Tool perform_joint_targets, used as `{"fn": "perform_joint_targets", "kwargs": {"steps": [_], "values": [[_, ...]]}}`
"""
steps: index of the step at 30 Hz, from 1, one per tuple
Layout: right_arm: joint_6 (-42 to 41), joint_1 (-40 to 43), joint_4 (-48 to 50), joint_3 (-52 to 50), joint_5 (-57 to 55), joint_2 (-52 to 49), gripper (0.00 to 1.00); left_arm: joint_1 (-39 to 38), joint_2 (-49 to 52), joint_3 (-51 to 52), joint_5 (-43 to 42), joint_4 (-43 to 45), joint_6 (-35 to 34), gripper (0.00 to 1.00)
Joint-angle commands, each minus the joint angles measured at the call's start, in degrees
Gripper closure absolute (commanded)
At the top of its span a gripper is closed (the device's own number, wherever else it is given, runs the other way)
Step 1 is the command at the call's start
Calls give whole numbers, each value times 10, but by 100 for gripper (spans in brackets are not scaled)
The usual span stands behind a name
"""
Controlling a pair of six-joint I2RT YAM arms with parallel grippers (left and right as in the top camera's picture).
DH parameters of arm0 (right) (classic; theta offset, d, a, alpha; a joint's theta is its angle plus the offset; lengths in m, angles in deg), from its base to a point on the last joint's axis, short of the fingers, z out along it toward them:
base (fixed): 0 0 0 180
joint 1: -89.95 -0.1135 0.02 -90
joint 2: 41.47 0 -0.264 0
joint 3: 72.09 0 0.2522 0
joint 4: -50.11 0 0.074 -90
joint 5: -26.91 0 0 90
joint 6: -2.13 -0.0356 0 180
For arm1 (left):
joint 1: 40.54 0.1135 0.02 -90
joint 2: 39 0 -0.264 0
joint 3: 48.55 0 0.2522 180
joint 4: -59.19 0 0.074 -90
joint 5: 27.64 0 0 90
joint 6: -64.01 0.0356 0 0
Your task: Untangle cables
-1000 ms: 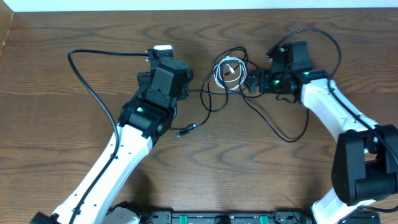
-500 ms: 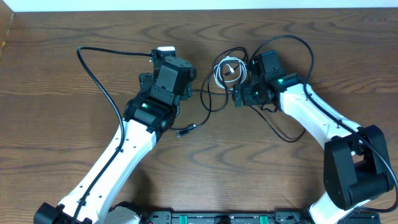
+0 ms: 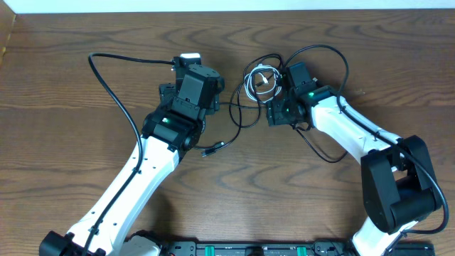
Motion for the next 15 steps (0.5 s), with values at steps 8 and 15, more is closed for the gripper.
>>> {"fn": "perform_joint_targets", "kwargs": {"steps": [8,15], "values": [[-8,-5,-1,10,-11,-2,99,3,4,-12,1,-8,-1,17],[-8,-4,-18,16,-11,7,99,3,4,-12,1,-8,-1,16]]}}
